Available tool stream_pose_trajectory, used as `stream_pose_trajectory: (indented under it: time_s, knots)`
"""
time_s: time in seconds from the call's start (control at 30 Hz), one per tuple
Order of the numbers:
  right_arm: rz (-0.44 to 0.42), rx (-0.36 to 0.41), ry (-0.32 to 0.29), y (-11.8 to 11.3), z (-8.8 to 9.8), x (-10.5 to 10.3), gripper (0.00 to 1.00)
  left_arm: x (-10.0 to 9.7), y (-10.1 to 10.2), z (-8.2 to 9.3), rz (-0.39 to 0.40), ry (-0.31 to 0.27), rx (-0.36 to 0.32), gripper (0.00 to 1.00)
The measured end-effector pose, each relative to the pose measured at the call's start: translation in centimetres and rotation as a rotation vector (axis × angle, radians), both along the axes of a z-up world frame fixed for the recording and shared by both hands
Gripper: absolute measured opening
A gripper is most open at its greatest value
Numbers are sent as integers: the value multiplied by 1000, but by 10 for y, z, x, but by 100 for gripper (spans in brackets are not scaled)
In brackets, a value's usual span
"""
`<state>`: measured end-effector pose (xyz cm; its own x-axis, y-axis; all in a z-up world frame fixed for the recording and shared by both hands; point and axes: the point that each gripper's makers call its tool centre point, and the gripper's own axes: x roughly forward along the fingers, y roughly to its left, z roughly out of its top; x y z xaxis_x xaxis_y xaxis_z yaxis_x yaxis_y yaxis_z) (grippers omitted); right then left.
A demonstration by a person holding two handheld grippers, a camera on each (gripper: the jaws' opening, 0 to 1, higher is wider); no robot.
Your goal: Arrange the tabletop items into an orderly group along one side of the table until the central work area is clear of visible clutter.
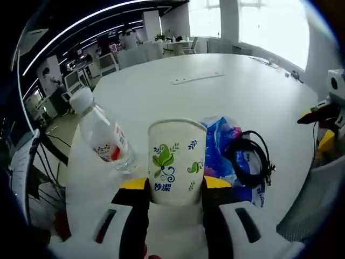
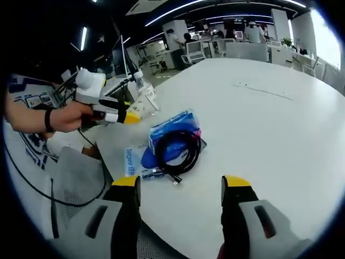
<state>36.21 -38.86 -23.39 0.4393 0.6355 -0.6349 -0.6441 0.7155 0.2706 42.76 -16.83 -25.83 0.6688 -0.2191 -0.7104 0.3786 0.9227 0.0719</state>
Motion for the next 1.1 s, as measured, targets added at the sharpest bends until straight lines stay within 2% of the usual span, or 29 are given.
stream_pose_trajectory:
  time_s: [0.27, 0.43, 0.53, 0.83, 1.1]
  knots:
    - [86, 18, -7, 30, 5, 4, 58, -20, -15, 10, -71, -23, 9, 37]
    - [108, 41, -12, 42, 9, 8, 57, -29, -22, 10, -103, -23, 22, 37]
    - [121, 89, -7, 55, 15, 10, 57, -35, -29, 13, -133, -30, 25, 37]
    - [154, 114, -20, 71, 24, 18, 54, -44, -51, 19, -216, -44, 34, 37]
    - [160, 162, -21, 80, 33, 22, 49, -52, -77, 27, -330, -77, 61, 37]
